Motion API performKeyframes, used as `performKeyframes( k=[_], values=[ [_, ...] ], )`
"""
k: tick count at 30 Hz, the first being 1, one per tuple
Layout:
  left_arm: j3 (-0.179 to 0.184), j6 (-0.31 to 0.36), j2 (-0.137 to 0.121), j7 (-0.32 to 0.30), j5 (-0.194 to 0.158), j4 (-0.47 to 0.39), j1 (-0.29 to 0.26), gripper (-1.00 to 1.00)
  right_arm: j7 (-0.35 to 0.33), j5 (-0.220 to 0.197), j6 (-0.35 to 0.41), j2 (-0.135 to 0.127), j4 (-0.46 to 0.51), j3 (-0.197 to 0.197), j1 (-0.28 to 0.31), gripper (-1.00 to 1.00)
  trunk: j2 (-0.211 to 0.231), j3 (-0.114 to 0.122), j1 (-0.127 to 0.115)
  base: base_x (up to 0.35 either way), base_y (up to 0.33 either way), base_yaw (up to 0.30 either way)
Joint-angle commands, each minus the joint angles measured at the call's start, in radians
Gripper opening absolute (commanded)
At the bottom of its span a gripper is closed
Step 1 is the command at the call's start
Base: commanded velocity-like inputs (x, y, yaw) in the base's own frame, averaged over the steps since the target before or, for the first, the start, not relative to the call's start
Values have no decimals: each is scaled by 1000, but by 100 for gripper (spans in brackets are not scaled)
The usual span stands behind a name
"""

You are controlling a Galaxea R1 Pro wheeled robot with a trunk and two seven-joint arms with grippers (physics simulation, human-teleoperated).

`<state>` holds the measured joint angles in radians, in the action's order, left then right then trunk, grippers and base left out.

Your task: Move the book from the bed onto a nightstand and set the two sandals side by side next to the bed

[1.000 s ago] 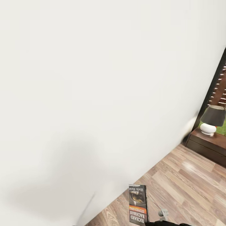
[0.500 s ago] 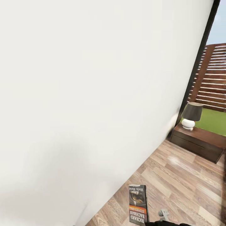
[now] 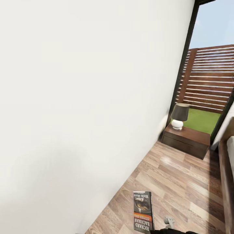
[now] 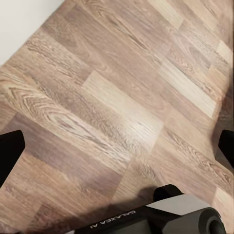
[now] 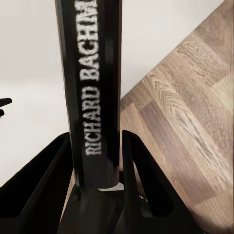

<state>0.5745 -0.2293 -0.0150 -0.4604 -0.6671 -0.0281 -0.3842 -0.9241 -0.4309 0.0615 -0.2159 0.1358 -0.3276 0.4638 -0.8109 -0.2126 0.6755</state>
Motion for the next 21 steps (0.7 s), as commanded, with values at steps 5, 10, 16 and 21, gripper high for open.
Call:
performKeyframes(
  k=[5,10,16,21],
  values=[
    [8,-4,0,-3,-8,0,-1,100,-2,-12,7,0,1,-4,1,-100,-1,-1,0,0,0,-282],
    [8,-4,0,-3,-8,0,-1,100,-2,-12,7,0,0,-4,1,-100,-1,-1,0,0,0,-282],
    [8,-4,0,-3,-8,0,-1,100,-2,-12,7,0,1,-4,1,-100,-1,-1,0,0,0,-282],
    [8,-4,0,-3,-8,0,0,100,-2,-12,6,0,1,-4,1,-100,-1,-1,0,0,0,-282]
  ],
)
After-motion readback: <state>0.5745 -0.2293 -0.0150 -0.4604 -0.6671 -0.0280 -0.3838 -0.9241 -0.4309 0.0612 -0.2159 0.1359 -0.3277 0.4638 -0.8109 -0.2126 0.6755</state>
